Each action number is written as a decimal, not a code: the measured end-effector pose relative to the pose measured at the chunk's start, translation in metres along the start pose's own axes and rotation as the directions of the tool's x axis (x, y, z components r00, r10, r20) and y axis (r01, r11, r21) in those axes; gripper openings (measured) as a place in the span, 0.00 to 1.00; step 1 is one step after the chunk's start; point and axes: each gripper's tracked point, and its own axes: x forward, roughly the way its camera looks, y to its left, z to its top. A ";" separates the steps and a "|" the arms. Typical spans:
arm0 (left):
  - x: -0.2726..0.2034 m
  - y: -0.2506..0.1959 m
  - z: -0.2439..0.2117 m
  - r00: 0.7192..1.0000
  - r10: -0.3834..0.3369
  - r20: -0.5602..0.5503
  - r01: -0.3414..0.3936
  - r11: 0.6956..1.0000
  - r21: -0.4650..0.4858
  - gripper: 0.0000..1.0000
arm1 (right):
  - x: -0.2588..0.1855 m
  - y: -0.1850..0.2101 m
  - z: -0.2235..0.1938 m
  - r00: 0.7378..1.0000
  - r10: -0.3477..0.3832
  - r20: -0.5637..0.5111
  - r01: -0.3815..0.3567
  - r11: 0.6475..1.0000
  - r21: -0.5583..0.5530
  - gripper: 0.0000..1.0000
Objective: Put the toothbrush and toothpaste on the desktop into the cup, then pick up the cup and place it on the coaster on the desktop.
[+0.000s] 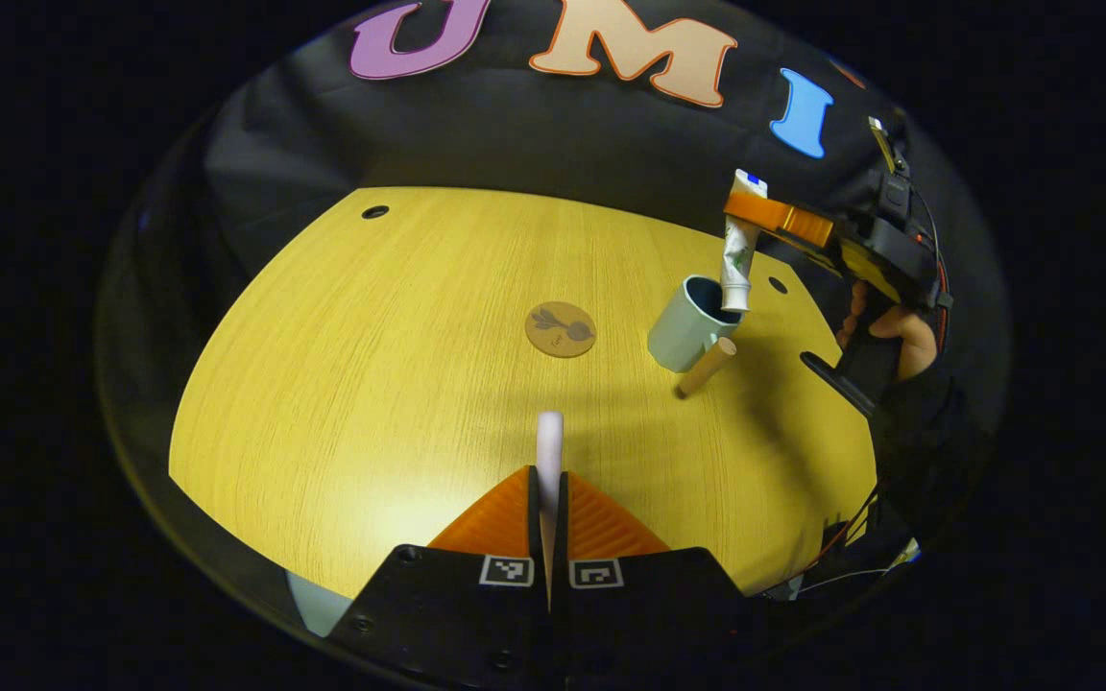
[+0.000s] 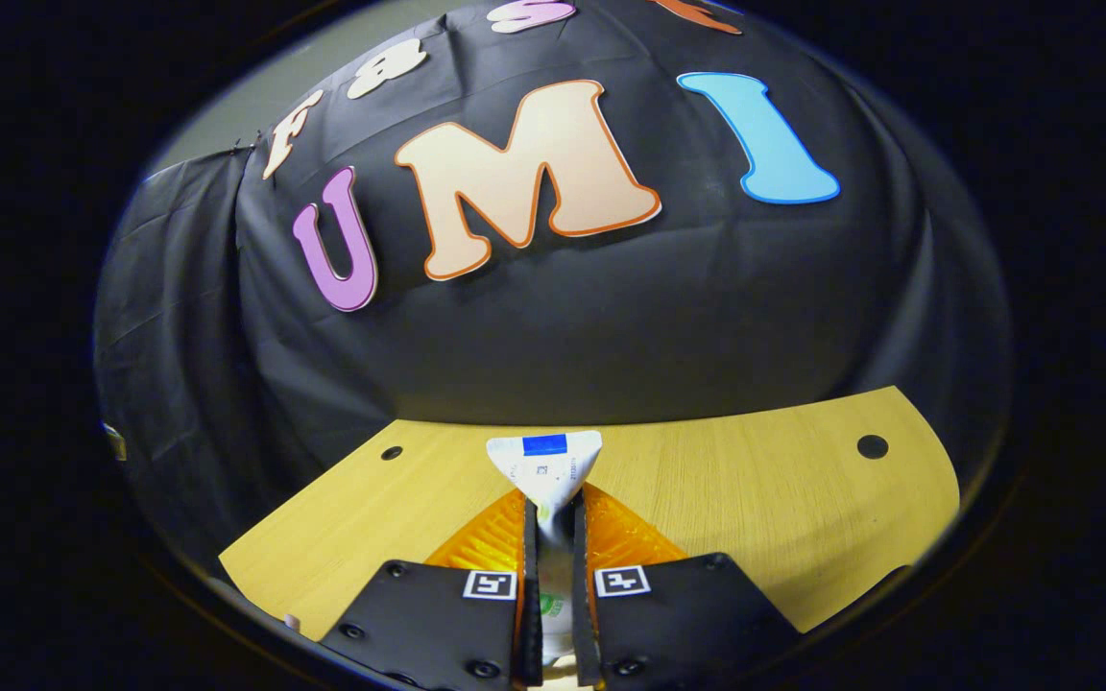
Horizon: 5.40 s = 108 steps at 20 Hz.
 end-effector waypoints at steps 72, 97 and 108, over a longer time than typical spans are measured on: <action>0.097 -0.171 0.137 0.861 -0.150 0.486 0.120 0.989 0.092 0.26 | -0.230 -0.138 -0.077 0.965 -0.116 -0.237 0.143 0.984 0.102 0.94; 0.027 0.066 0.121 0.874 -0.019 0.485 -0.010 0.998 0.057 0.94 | -0.086 0.000 -0.152 0.670 -0.036 -0.742 0.231 0.959 0.162 0.98; 0.029 0.124 0.121 0.891 0.007 0.455 -0.028 0.999 0.039 0.94 | -0.050 -0.008 -0.186 0.583 -0.145 -0.799 0.334 0.940 0.074 0.84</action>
